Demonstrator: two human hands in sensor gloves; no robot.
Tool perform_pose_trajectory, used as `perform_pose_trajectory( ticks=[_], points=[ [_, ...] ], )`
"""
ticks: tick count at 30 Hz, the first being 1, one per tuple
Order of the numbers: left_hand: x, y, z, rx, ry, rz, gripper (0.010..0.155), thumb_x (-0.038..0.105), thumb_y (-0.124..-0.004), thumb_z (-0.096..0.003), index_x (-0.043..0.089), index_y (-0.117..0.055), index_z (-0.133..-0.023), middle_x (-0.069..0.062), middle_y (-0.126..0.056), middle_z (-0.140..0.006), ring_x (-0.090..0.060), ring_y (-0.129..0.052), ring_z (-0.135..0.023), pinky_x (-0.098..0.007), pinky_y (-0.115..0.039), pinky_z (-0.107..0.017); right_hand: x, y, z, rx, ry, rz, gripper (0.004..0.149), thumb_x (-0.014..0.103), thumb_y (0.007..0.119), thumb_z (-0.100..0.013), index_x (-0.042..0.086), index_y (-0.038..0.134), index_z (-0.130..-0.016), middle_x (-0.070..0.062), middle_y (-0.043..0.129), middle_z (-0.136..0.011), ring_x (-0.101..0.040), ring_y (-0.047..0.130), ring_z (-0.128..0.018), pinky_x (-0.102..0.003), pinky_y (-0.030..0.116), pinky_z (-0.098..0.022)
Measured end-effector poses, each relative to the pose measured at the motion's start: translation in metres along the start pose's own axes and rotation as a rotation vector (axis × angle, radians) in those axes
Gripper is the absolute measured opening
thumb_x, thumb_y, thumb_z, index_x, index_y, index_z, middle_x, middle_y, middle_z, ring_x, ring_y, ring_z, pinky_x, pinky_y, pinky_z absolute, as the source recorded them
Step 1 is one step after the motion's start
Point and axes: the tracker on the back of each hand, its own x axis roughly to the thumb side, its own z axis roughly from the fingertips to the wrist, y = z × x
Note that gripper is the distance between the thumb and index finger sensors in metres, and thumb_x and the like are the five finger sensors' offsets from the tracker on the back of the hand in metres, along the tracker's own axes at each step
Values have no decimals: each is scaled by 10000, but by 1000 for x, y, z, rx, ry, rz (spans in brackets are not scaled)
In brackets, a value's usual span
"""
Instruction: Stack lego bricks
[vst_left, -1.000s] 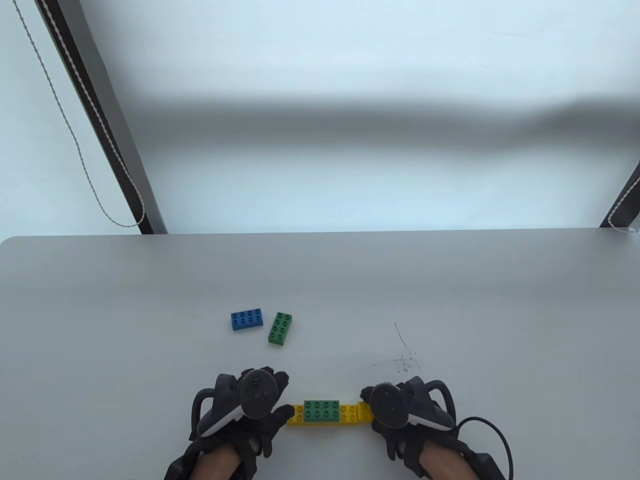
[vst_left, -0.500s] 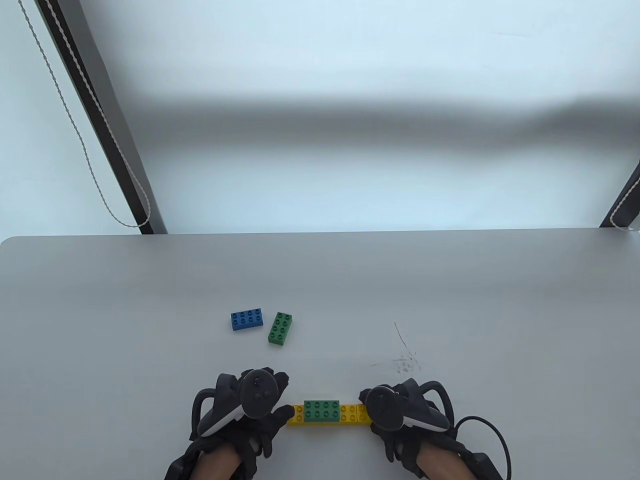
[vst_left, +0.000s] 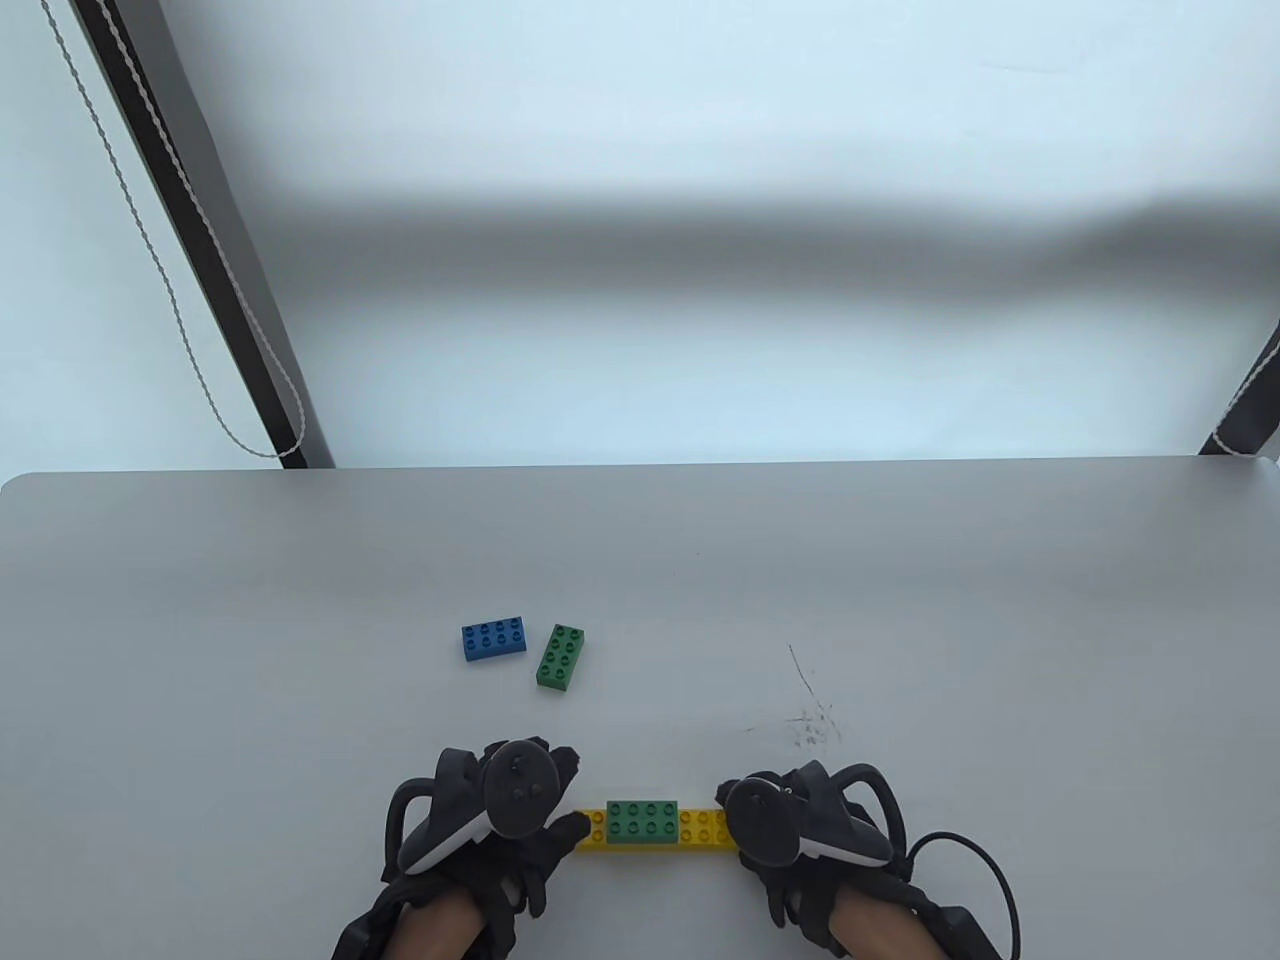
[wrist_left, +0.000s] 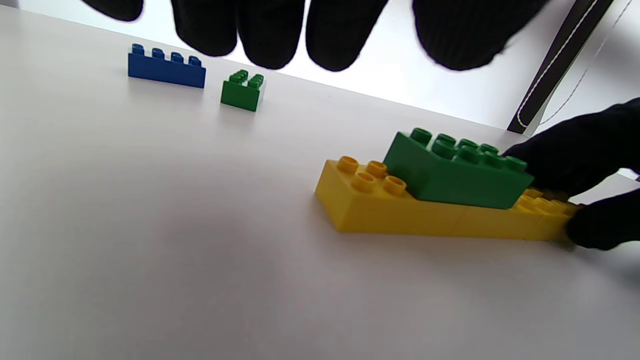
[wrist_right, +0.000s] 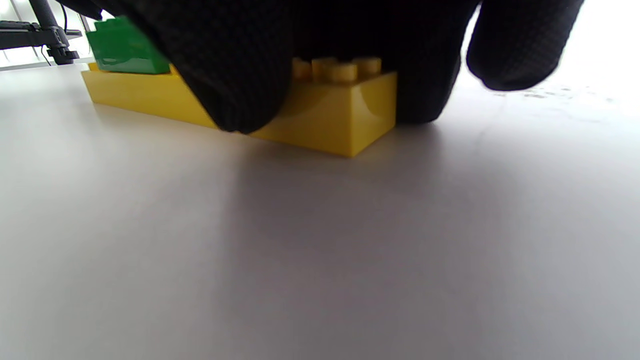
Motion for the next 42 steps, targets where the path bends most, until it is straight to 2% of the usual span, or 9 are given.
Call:
perform_pose_trajectory(
  ticks=[8,16,22,25,29,33,42],
  points=[
    [0,2,1,16,17,-9,714,574,-718,-403,268,-602,-1037,-104,-571,-1145,-386,-535,-1045,-674,-477,-715,2,0,0,0,0,17,651,321,917,-322,133,695,-905,-133,827,-880,-397,902,-720,-590,773,-525],
    [-5,9,1,72,72,-23,712,575,-721,-404,260,-614,-1033,-104,-614,-1125,-376,-590,-1020,-668,-504,-708,1,-8,3,-18,3,-25,707,402,911,-321,123,672,-924,-155,805,-906,-422,889,-745,-600,769,-526],
    [-6,15,-11,110,118,-60,715,577,-736,-403,261,-614,-1032,-95,-634,-1114,-370,-630,-999,-657,-538,-700,-1,-17,8,-52,16,-46,714,418,904,-322,124,667,-928,-158,800,-910,-424,885,-750,-601,767,-527],
    [-4,18,-24,117,137,-79,723,579,-752,-399,260,-611,-1032,-96,-661,-1100,-367,-668,-976,-645,-570,-690,-4,-21,10,-69,25,-58,719,426,903,-322,124,666,-930,-158,800,-912,-423,885,-752,-602,766,-528],
    [-4,20,-46,66,154,-55,740,564,-789,-392,259,-593,-1038,-95,-669,-1095,-367,-693,-964,-638,-590,-683,-9,-24,13,-84,41,-76,718,428,901,-323,123,667,-929,-159,800,-912,-424,885,-751,-602,765,-529],
    [-6,21,-69,49,203,-105,766,559,-806,-386,261,-559,-1046,-100,-679,-1088,-364,-711,-954,-629,-604,-680,-15,-26,15,-90,53,-128,715,429,900,-324,122,670,-928,-161,800,-912,-426,886,-750,-602,766,-527],
    [-8,15,-112,-3,297,-150,794,563,-802,-384,289,-484,-1058,-118,-707,-1067,-371,-754,-923,-618,-633,-666,-27,-30,18,-105,76,-166,713,432,898,-327,121,673,-927,-163,801,-910,-427,887,-748,-603,767,-524]
  ],
)
